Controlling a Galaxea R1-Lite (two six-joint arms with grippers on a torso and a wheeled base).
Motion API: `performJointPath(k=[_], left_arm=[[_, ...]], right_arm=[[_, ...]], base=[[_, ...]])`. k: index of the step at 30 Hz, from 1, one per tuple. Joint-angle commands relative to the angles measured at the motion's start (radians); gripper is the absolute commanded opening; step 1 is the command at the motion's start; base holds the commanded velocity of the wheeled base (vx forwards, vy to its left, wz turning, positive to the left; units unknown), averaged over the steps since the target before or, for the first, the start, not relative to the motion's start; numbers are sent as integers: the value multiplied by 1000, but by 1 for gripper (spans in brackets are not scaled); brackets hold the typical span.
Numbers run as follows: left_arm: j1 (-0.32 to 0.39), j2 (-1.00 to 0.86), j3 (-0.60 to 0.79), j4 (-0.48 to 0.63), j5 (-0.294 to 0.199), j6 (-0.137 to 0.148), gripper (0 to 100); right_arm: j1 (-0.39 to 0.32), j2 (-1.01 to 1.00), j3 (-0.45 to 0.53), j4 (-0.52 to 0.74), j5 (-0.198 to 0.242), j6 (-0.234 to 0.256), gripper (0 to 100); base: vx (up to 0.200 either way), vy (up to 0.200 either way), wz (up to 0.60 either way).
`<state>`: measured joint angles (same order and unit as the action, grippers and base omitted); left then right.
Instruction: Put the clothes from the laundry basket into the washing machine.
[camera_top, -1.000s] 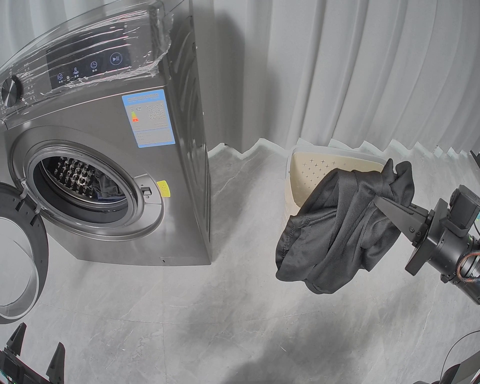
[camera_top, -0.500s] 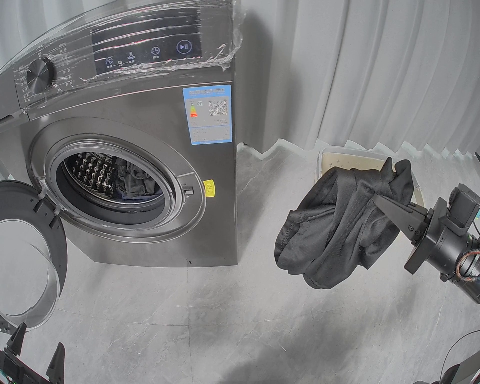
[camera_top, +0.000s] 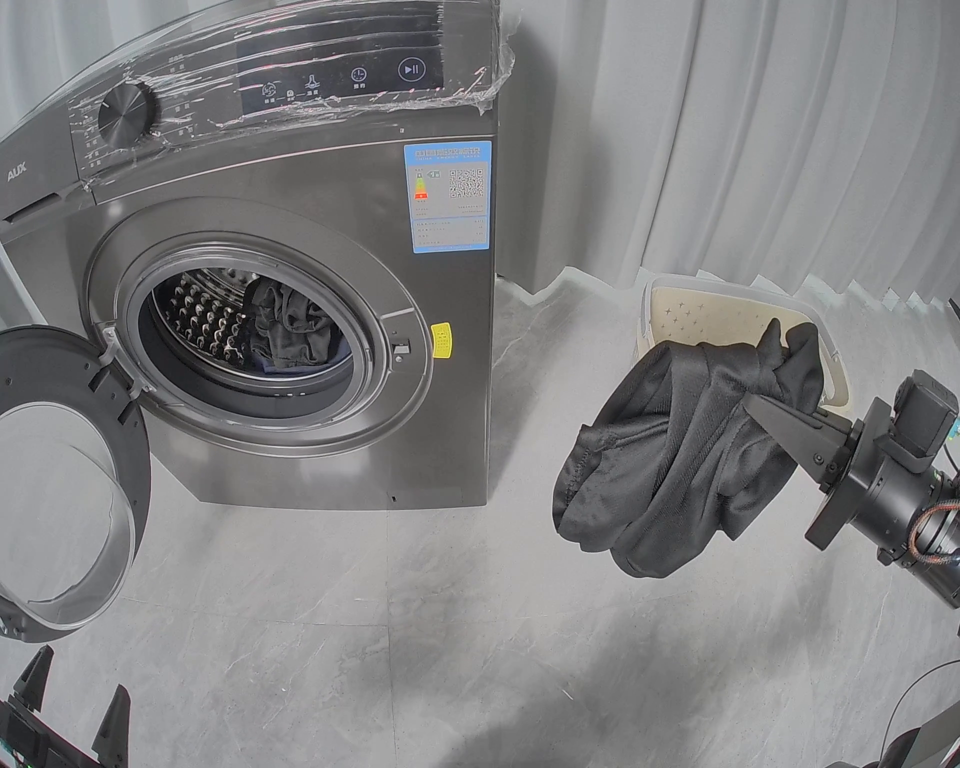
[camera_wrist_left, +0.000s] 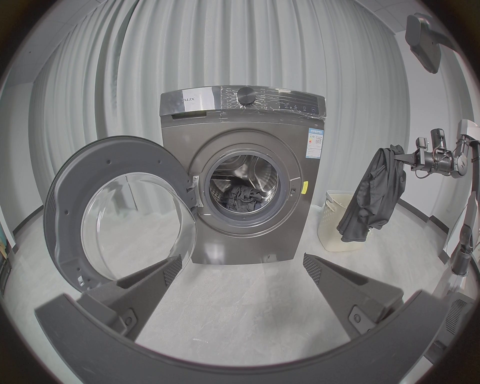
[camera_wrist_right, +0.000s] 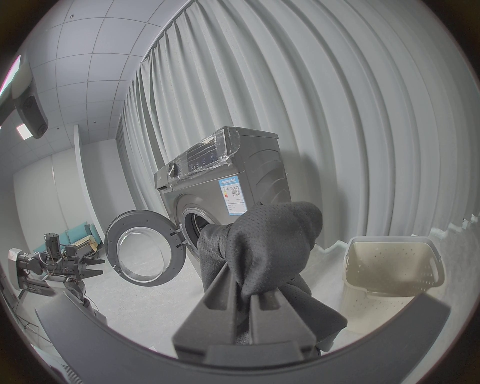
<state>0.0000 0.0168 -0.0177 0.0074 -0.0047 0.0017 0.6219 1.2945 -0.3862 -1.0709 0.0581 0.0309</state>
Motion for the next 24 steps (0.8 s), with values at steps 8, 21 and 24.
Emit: performJointPath(k=[8,21,24], left_arm=[[0,-17,16,0,0,-2,100],[0,-17,16,0,-1,3,100],[0,-17,16,0,-1,4,100]], right_arm=[[-4,5,0,0,0,0,0],[-4,6,0,0,-3,0,0],[-5,5,4,0,-4,0,0]], base=[[0,75,0],[0,200,0],[0,200,0]])
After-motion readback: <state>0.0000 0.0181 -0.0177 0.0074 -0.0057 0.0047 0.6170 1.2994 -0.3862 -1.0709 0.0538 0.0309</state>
